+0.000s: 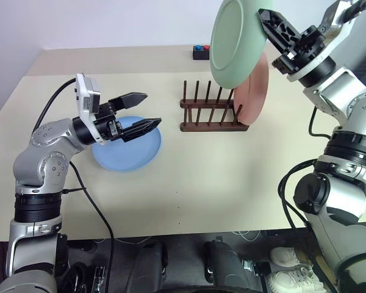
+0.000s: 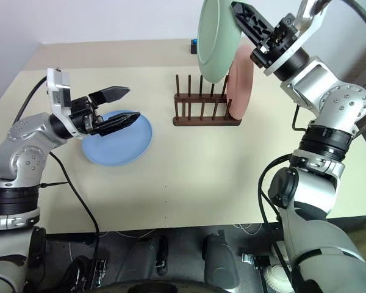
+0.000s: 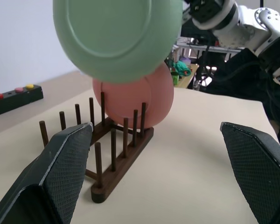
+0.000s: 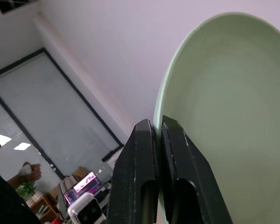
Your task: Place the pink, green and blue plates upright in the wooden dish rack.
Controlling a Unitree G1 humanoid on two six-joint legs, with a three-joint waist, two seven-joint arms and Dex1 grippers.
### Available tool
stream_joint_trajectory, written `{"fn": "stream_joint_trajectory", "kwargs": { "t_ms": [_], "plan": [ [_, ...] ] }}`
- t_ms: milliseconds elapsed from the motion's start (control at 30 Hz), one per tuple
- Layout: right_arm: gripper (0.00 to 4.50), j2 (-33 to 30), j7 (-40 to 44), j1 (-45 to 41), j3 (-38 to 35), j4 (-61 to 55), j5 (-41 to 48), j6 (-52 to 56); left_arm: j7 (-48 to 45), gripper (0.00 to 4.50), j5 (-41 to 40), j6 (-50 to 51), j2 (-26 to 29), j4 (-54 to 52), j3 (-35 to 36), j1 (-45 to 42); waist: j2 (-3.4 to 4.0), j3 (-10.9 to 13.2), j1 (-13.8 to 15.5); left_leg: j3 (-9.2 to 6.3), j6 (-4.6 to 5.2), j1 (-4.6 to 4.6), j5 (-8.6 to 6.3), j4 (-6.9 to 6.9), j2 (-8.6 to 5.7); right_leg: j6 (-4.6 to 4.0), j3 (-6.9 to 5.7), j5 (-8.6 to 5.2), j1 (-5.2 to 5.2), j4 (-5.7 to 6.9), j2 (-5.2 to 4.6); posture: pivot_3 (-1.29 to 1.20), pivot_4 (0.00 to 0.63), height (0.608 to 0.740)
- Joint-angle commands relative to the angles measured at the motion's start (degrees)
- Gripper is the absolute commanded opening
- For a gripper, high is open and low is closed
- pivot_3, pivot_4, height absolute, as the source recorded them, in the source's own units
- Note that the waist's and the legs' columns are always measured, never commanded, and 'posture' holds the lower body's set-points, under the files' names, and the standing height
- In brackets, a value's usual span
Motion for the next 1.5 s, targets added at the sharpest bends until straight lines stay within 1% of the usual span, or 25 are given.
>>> {"fn": "stream_joint_trajectory", "kwargs": {
  "t_ms": [33, 300, 600, 933, 1167, 1400, 1500],
  "plan": [
    [0.04, -0.01, 0.89, 0.83, 0.41, -2.50, 0.38, -1.48, -0.30, 4.50, -0.60, -0.50, 0.84, -2.02, 0.75, -0.44, 0.00, 0.00, 0.00, 0.00, 0.00, 0.00, 0.00, 0.00, 0.00, 0.00, 0.00, 0.00, 0.00, 0.00, 0.00, 0.00, 0.150, 0.740],
    [0.04, -0.71, 2.66, 3.77, 2.45, -2.40, -1.25, -3.03, -0.17, 4.50, -0.85, -0.06, 0.99, -2.68, 0.89, -0.09, 0.00, 0.00, -0.04, 0.00, 0.00, 0.00, 0.00, 0.00, 0.00, 0.00, 0.00, 0.00, 0.00, 0.00, 0.01, 0.00, 0.150, 0.740],
    [0.04, 0.91, 3.20, 7.39, 5.23, -4.37, -2.92, -4.68, 0.15, 4.50, -1.25, 0.49, 1.01, -3.30, 1.07, 0.25, 0.00, 0.00, -0.06, -0.01, 0.00, 0.00, 0.00, -0.01, 0.00, 0.00, 0.00, 0.00, 0.00, 0.00, 0.02, 0.00, 0.150, 0.740],
    [0.04, -0.76, 3.94, 6.49, 5.52, -2.48, -4.17, -5.75, 0.21, 4.50, -1.50, 0.72, 1.28, -3.27, 1.03, 0.14, 0.00, 0.00, -0.03, -0.01, 0.00, 0.00, 0.00, 0.00, 0.00, 0.00, 0.00, 0.00, 0.00, -0.01, 0.01, 0.00, 0.150, 0.740],
    [0.04, 0.45, 3.79, 7.81, 6.73, -2.98, -5.22, -5.67, 0.17, 4.50, -1.60, 0.73, 1.27, -3.33, 1.03, 0.08, 0.00, 0.00, -0.05, -0.01, 0.00, 0.00, 0.00, 0.00, 0.01, 0.00, 0.00, 0.00, -0.01, -0.01, 0.02, 0.00, 0.150, 0.740],
    [0.04, 0.62, 4.28, 8.29, 7.44, -1.45, -7.57, -6.85, 0.33, 4.50, -1.67, 0.99, 1.47, -3.61, 1.18, 0.26, 0.00, 0.00, -0.03, -0.01, 0.00, 0.00, 0.00, -0.01, 0.00, 0.00, 0.00, 0.00, 0.00, -0.02, 0.01, 0.00, 0.150, 0.740],
    [0.04, 0.92, 3.95, 8.77, 8.24, 0.34, -10.43, -9.17, 0.47, 4.50, -1.59, 0.90, 1.44, -3.74, 1.19, 0.31, 0.00, 0.00, -0.05, -0.01, 0.00, 0.00, 0.00, 0.00, 0.00, 0.00, 0.00, 0.00, 0.00, -0.02, 0.01, 0.00, 0.150, 0.740]
  ]
}}
